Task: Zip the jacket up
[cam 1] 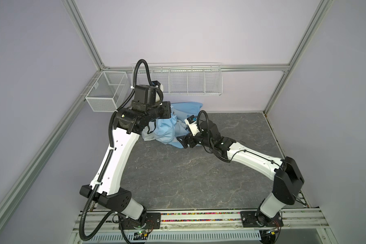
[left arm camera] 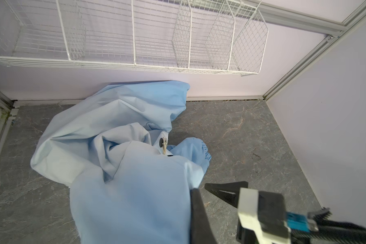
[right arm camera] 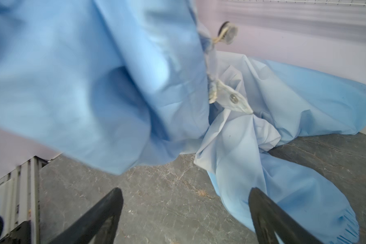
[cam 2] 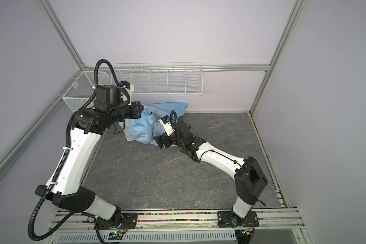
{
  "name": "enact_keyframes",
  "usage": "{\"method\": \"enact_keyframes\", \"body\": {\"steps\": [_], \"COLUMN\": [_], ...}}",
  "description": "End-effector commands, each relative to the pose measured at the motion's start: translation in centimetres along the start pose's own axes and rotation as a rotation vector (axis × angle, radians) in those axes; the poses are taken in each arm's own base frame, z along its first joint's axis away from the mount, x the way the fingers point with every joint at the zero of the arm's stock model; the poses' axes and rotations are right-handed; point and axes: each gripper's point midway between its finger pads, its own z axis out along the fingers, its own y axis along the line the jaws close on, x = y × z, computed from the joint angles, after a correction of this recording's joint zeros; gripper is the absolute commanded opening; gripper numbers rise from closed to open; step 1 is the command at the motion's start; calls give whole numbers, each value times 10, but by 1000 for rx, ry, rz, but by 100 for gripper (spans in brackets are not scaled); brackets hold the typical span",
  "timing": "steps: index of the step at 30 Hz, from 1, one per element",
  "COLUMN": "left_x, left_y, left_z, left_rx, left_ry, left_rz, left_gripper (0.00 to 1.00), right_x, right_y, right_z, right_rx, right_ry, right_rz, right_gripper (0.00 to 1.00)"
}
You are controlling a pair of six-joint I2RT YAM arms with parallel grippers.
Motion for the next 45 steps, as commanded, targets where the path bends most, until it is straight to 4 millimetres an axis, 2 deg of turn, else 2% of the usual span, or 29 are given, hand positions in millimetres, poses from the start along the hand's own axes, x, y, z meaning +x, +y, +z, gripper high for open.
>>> {"method": "enact_keyframes", "body": {"steps": [1,4,8,13,17,19,23,25,29,34,41,45], "left_x": [-13,-12,-5,4,7,8,10,10,10,2,-16,-24], "left_y": [-5,-5,-4,-1,-2,-2,-2,-1,4,19,40,46], "left_z": [-46,-63,-74,-77,-79,-80,-79,-78,-77,-79,-75,-71], "left_rx": [16,21,20,16,25,25,29,25,-4,-89,-208,-232], "left_ry": [-88,-99,-85,-69,-64,-62,-63,-64,-75,-118,-167,-180], "left_rz": [53,65,72,75,75,75,71,69,66,52,17,-20], "left_gripper": [0,0,0,0,0,0,0,0,0,0,0,0], "right_x": [-28,-34,-47,-60,-59,-59,-61,-67,-87,-119,-160,-171], "right_y": [5,5,2,12,34,41,47,51,54,44,24,4], "right_z": [8,21,31,43,53,56,63,60,42,6,-58,-90], "right_rx": [-22,-27,-12,-69,-183,-204,-235,-253,-248,-172,-72,-22], "right_ry": [-90,-115,-162,-203,-193,-195,-177,-178,-200,-223,-245,-224], "right_rz": [-75,-113,-152,-185,-204,-212,-204,-205,-209,-225,-251,-207], "right_gripper": [96,98,98,98,94,87,55,42,21,7,7,7]}}
